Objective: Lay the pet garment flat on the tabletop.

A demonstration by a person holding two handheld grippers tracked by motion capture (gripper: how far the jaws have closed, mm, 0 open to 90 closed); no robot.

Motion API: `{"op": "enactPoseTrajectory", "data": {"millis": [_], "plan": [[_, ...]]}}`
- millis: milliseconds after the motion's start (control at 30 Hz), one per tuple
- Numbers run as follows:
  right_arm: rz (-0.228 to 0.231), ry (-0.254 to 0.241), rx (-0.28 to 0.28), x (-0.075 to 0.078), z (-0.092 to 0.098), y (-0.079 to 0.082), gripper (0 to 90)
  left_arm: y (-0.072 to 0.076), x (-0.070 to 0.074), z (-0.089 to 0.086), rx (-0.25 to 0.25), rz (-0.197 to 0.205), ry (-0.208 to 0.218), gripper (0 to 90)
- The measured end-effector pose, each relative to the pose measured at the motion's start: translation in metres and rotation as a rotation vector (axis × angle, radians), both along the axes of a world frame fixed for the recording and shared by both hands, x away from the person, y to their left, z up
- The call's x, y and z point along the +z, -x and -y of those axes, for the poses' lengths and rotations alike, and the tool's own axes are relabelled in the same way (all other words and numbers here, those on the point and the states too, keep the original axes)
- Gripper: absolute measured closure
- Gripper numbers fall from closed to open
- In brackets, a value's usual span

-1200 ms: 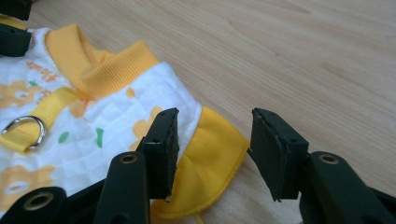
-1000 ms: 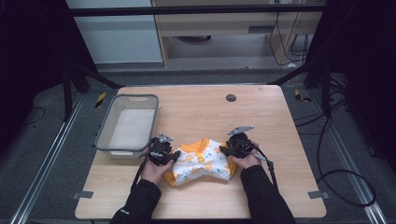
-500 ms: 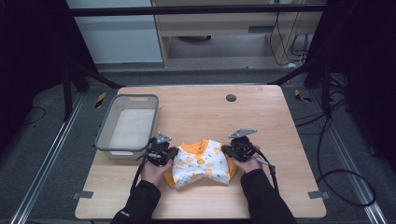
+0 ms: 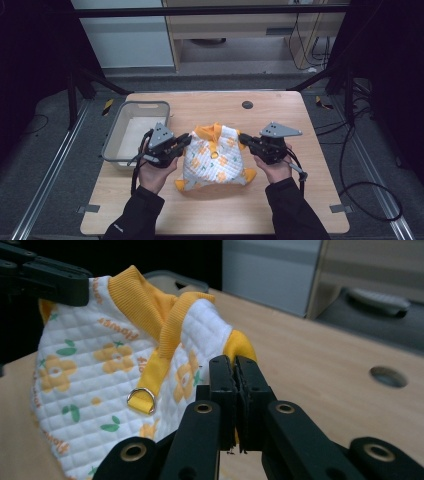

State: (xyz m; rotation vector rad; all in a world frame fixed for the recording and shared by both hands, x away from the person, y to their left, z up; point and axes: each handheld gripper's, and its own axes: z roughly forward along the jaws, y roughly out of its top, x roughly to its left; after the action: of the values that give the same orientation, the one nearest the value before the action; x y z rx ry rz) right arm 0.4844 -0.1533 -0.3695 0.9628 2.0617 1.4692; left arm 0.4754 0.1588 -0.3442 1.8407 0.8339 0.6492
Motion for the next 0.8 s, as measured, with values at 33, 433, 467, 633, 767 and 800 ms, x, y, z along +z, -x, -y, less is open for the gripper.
{"op": "enactPoseTrajectory", "data": {"millis": [33, 433, 467, 633, 767, 800], "plan": [[0.019, 0.0, -0.025, 0.004, -0.002, -0.005, 87.4, -0.008, 0.003, 0.001, 0.023, 0.011, 0.002, 82.3], [0.037, 0.126, -0.269, -0.015, -0.008, -0.054, 66.7, -0.067, -0.022, -0.013, 0.234, -0.106, 0.025, 47.3], [0.025, 0.127, -0.25, -0.018, -0.004, -0.05, 65.5, -0.064, -0.022, -0.016, 0.229, -0.107, 0.028, 46.3], [-0.022, 0.123, -0.177, -0.025, 0.013, -0.033, 58.0, -0.038, -0.026, -0.031, 0.168, -0.118, 0.049, 41.5], [-0.053, 0.132, -0.13, -0.037, 0.02, -0.019, 53.4, -0.013, -0.04, -0.04, 0.112, -0.138, 0.025, 38.8], [-0.066, 0.13, -0.11, -0.042, 0.021, -0.016, 51.6, -0.009, -0.044, -0.041, 0.101, -0.148, 0.017, 37.6]]}}
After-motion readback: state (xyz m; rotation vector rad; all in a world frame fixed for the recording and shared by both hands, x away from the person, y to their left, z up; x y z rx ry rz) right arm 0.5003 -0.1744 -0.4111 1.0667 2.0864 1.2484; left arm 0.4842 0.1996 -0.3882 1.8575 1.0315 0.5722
